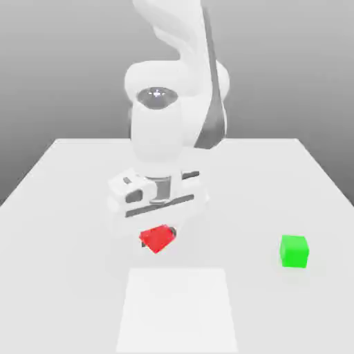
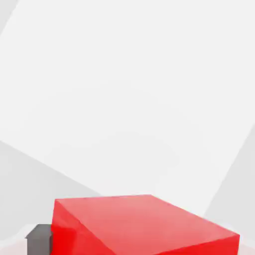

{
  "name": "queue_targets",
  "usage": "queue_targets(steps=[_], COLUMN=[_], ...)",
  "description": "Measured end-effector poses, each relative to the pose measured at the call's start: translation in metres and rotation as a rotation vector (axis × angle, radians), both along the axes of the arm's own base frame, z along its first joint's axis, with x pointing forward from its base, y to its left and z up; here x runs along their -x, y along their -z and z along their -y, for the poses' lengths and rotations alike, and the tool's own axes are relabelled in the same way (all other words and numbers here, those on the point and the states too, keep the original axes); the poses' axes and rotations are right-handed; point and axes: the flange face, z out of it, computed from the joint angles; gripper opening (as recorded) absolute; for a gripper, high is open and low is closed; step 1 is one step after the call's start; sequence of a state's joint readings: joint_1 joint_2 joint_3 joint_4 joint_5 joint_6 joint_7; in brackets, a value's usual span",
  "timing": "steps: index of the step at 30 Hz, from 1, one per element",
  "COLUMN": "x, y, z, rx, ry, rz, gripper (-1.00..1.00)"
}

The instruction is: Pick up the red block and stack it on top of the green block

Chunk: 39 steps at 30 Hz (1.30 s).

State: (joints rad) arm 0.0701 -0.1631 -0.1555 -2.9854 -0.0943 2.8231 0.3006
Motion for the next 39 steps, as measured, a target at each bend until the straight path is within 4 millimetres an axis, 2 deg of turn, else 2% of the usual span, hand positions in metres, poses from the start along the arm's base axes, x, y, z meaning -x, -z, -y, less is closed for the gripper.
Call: queue_targets(steps=[5,10,14,19,23,33,34,39], x=[-0.01,-0.005,0.012,0.051,0.055,0.057,0.058,0.058], y=[-0.012,-0.022,-0.028,-0.034,-0.024,0.026,0.03,0.03], z=[-0.066,-0.139,-0.198,-0.268,-0.28,-0.28,-0.28,-0.28], rx=[-0.002,-0.003,-0.006,-0.006,-0.001,-0.003,-0.004,-0.004], ry=[0.048,0.096,0.133,0.177,0.19,0.19,0.188,0.188], rz=[0.009,0.013,0.011,0.003,0.009,0.006,0.004,0.004], gripper=[-1.0,-1.0,-1.0,-1.0,-1.0,-1.0,1.0,1.0])
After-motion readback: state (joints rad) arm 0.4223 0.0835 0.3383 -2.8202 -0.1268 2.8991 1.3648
